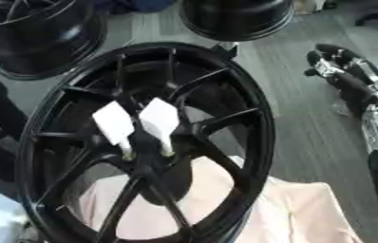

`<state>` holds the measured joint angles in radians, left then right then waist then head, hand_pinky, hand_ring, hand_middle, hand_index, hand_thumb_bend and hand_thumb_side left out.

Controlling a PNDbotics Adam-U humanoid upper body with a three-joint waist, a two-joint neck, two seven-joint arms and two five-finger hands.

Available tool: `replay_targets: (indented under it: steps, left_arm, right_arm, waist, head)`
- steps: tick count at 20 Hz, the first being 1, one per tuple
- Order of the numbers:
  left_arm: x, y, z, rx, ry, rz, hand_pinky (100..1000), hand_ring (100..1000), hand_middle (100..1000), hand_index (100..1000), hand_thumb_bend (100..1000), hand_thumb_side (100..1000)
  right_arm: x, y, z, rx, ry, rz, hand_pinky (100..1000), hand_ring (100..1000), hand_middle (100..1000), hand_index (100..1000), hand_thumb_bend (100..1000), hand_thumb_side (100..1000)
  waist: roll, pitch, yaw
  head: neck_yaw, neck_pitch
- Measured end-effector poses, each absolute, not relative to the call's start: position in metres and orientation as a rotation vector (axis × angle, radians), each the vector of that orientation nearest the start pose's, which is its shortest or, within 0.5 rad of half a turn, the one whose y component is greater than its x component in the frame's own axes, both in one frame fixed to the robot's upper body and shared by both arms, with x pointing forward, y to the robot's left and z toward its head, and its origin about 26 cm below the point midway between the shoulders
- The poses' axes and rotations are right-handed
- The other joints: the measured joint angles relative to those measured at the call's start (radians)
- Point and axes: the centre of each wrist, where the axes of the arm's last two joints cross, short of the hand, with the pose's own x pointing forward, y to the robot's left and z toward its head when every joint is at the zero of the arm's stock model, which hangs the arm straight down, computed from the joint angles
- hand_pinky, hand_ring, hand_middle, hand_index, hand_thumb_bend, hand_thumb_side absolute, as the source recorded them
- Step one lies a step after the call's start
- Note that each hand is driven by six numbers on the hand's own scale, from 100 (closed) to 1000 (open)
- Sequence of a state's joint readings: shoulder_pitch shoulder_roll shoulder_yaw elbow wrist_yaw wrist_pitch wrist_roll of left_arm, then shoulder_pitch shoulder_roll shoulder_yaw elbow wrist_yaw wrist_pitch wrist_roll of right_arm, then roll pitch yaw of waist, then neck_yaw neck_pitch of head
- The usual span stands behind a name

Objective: Pull the pin out of the wheel hub.

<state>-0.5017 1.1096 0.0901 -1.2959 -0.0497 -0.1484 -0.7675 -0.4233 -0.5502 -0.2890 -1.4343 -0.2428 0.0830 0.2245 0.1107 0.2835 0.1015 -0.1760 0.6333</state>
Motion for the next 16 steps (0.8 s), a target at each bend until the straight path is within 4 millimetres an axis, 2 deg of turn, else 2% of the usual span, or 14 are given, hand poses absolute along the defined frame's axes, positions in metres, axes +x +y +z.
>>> replay_targets:
  steps: [10, 16]
  left_arm:
    - [0.332, 0.498, 0.304, 0.590, -1.361, -1.234, 859, 839, 776, 909, 427, 100]
    - [0.337, 0.480, 0.309, 0.550, -1.433, -1.275, 856, 824, 779, 900, 377, 100]
  right_arm:
    - [0.358, -0.419, 0.180, -0.203, -1.859, 0.185, 958, 676, 767, 861, 312, 393]
    - [0.358, -0.419, 0.180, -0.198, -1.858, 0.184, 958, 675, 766, 861, 314, 392]
  waist:
    - [0.000, 0.000, -0.005]
    - [0.000, 0.000, -0.007]
  head:
    - [0.004, -0.003]
    - [0.018, 0.006]
